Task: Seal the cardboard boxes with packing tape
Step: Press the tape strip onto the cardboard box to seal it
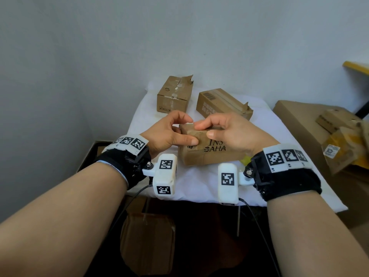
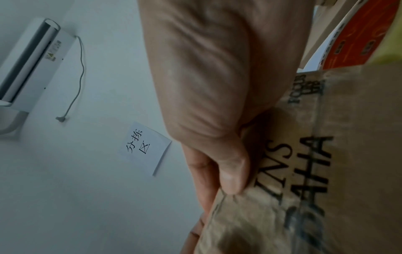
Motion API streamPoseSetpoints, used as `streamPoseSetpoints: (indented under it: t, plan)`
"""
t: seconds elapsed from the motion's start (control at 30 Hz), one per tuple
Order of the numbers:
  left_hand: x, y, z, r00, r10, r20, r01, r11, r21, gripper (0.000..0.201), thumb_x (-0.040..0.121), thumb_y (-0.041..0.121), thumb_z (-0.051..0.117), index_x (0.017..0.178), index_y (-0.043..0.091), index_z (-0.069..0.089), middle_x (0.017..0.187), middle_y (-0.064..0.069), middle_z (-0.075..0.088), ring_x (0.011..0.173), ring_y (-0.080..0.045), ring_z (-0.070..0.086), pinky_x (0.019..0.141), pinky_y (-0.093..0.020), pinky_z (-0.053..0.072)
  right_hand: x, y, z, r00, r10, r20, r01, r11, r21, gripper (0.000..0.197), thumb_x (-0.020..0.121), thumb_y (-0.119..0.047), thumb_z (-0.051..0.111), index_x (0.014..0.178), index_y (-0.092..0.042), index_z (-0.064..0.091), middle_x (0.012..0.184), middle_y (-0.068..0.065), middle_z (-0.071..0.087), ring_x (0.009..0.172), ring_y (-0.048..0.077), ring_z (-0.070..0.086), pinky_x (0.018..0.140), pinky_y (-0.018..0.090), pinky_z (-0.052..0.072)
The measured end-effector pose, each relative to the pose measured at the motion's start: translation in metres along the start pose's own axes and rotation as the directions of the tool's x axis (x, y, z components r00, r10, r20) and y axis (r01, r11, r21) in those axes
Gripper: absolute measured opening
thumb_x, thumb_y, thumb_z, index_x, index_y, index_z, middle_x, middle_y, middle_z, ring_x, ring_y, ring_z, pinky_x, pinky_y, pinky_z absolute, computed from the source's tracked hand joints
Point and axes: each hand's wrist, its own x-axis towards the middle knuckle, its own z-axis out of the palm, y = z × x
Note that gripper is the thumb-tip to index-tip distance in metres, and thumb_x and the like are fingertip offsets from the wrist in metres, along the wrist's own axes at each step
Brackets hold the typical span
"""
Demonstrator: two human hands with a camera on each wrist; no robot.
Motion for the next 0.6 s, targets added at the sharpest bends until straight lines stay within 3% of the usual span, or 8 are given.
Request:
streamPoseSetpoints:
  t: [0.1, 0.2, 0.27, 0.37, 0.43, 0.53, 0.6]
  plan:
    - [0.001, -0.005, -0.005, 0.997, -0.072, -0.012, 0.073, 0.992, 0.106, 0.1, 0.049, 0.028, 0.094, 0.137, 0.038, 0.046, 0.139, 0.001, 0.04, 0.11, -0.012, 0.055, 0.082, -0.022, 0.048, -0.004, -0.001, -0.004, 0.998, -0.009, 0.055, 0.01, 1.0, -0.017, 0.046, 0.092, 0.006, 0.064, 0.099, -0.038, 0.075, 0.124, -0.017, 0.071, 0.119, -0.001, 0.062, 0.114, 0.037, 0.043]
    - [0.001, -0.009, -0.007, 0.992, -0.118, 0.044, 0.114, 0.99, 0.082, 0.119, 0.046, 0.032, 0.096, 0.147, 0.04, 0.034, 0.137, 0.001, 0.05, 0.119, -0.015, 0.054, 0.089, -0.024, 0.046, -0.004, 0.001, -0.006, 0.997, -0.008, 0.076, 0.011, 0.999, -0.049, 0.05, 0.086, 0.007, 0.07, 0.097, -0.041, 0.075, 0.125, -0.018, 0.07, 0.119, 0.001, 0.063, 0.112, 0.039, 0.045]
    - [0.001, -0.011, -0.004, 0.993, -0.103, 0.061, 0.099, 0.993, 0.072, 0.118, 0.056, 0.016, 0.096, 0.151, 0.034, 0.029, 0.126, -0.004, 0.06, 0.118, -0.013, 0.057, 0.094, -0.023, 0.046, -0.003, 0.001, -0.006, 0.998, -0.003, 0.059, 0.008, 0.996, -0.09, 0.052, 0.082, 0.005, 0.075, 0.1, -0.044, 0.074, 0.124, -0.016, 0.07, 0.116, 0.003, 0.064, 0.109, 0.038, 0.048]
    - [0.005, -0.014, -0.002, 0.999, -0.034, 0.034, 0.029, 0.989, 0.146, 0.116, 0.062, 0.003, 0.091, 0.153, 0.033, 0.025, 0.128, -0.005, 0.056, 0.118, -0.007, 0.054, 0.085, -0.014, 0.047, -0.003, 0.002, -0.002, 0.999, 0.027, 0.044, -0.019, 0.985, -0.173, 0.059, 0.078, -0.002, 0.082, 0.117, -0.043, 0.067, 0.127, -0.014, 0.064, 0.114, 0.006, 0.062, 0.105, 0.037, 0.05]
    - [0.007, -0.015, -0.002, 1.0, -0.012, 0.026, 0.007, 0.986, 0.164, 0.12, 0.059, 0.001, 0.093, 0.153, 0.032, 0.024, 0.134, -0.003, 0.051, 0.12, -0.008, 0.052, 0.087, -0.016, 0.048, -0.002, 0.002, 0.0, 0.999, 0.037, 0.035, -0.03, 0.983, -0.181, 0.068, 0.075, -0.008, 0.085, 0.126, -0.047, 0.061, 0.128, -0.012, 0.062, 0.114, 0.01, 0.061, 0.102, 0.041, 0.052]
    - [0.009, -0.017, -0.005, 0.999, 0.003, 0.033, -0.008, 0.987, 0.161, 0.123, 0.049, 0.008, 0.094, 0.152, 0.029, 0.029, 0.139, 0.0, 0.049, 0.13, -0.013, 0.046, 0.102, -0.029, 0.047, -0.003, -0.002, -0.002, 0.998, 0.047, 0.038, -0.04, 0.983, -0.182, 0.081, 0.074, -0.016, 0.089, 0.137, -0.05, 0.052, 0.133, -0.013, 0.057, 0.12, 0.012, 0.057, 0.104, 0.041, 0.051]
    - [0.008, -0.019, -0.007, 0.999, 0.008, 0.047, -0.015, 0.988, 0.155, 0.117, 0.047, 0.011, 0.091, 0.148, 0.026, 0.035, 0.137, 0.001, 0.052, 0.131, -0.013, 0.047, 0.1, -0.028, 0.048, -0.004, -0.006, -0.002, 0.997, 0.049, 0.051, -0.04, 0.983, -0.179, 0.083, 0.074, -0.023, 0.09, 0.142, -0.048, 0.049, 0.134, -0.015, 0.056, 0.122, 0.01, 0.056, 0.106, 0.039, 0.049]
